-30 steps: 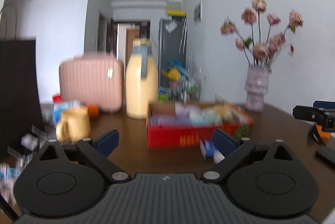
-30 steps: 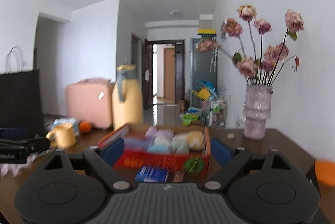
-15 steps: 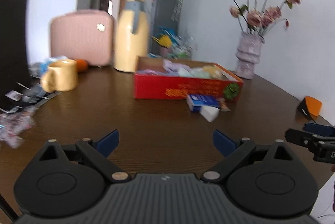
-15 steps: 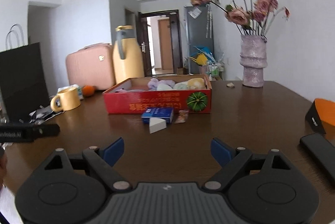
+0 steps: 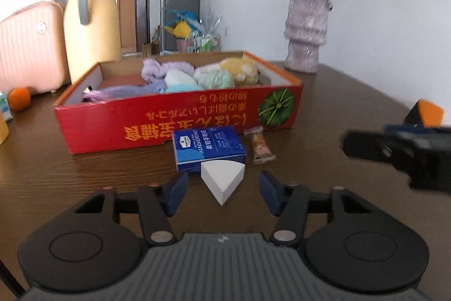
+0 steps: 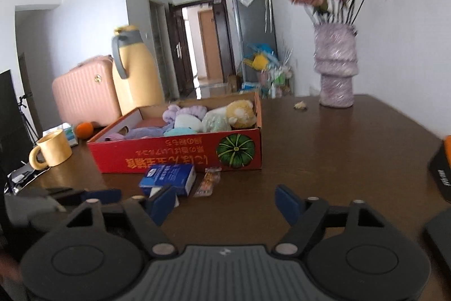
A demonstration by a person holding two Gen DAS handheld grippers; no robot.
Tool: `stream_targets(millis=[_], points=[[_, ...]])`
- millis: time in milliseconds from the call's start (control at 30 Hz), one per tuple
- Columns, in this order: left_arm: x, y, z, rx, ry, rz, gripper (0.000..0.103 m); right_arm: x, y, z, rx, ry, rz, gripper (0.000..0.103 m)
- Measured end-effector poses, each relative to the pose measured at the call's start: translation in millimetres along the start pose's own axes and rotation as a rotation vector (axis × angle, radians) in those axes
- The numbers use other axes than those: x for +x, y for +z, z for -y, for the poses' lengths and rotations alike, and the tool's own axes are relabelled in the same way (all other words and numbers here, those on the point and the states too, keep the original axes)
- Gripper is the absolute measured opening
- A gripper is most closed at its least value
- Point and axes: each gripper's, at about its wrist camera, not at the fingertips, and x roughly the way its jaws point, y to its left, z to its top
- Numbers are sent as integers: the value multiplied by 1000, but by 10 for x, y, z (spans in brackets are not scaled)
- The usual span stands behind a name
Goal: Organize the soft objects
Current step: 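Grasp the white triangular sponge with the left gripper while the right gripper grasps the snack packet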
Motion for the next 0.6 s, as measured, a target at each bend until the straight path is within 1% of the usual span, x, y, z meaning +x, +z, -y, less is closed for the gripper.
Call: stream_targets(millis=[33,67,133,167,200,267,300,367,400,467,567,600], points=[[83,15,-4,-6,0,-11,49,125,54,18,5,16,-17,69],[151,19,-15,-18,-2,-26,47,264,104,21,6,30,-36,69],[253,23,-46,-41,-3,-49,39,532,156,0,-12,47,-67,66],[290,17,-61,-48,-1,-53,29,648,161,-20,-19,50,-81,64],[307,11,-67,-46,-7,-56,22,762,164,-35,-21,54,-96,60],[347,4,-78,-49,-21,-74,21,960,171,-69,-16,59,-116,57],[338,5,-86,-52,-24,-71,20,1056,179,-83,-13,50,-126,55],[322,8,-120,-62,-35,-77,19,1203,190,-107,-4,33,-141,48],[313,13,-135,-68,-42,-83,19,1252,184,-126,-7,30,-147,42],[282,26,-176,-86,-68,-89,19,1305,156,-157,-24,27,-159,39],[223,57,-194,-99,-80,-69,18,1371,106,-204,-57,20,-179,28],[209,62,-196,-99,-81,-64,18,1386,95,-213,-66,14,-181,20]])
